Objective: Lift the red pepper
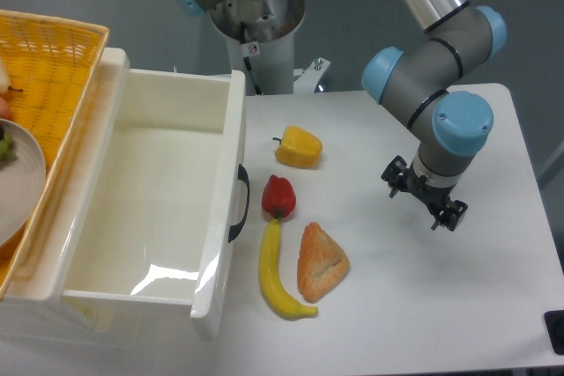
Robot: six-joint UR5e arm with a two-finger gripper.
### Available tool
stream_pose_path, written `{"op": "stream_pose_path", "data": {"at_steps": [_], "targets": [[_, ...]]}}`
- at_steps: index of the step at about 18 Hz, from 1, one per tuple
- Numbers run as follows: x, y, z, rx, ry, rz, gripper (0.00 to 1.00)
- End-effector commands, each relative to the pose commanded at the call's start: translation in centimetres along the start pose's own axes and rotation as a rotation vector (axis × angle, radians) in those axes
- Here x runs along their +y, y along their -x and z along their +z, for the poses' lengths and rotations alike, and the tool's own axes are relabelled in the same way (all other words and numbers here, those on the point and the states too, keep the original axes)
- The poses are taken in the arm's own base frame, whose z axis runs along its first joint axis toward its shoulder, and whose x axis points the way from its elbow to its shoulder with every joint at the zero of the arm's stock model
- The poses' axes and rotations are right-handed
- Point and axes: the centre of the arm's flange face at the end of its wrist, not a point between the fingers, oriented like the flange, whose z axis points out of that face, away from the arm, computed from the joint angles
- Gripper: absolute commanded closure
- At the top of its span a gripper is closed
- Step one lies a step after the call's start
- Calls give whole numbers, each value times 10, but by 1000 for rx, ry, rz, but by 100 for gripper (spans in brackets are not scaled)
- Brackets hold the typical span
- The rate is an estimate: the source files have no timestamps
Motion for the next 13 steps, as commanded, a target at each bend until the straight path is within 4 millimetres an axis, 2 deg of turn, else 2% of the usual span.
{"op": "stream_pose_path", "data": {"at_steps": [7, 10, 12, 13], "targets": [[1, -3, 1, 6, -18, -8, 0], [8, -11, 12, 37, -74, -35, 0], [15, -23, 4, 39, -94, -43, 0], [18, -29, 8, 49, -93, -42, 0]]}}
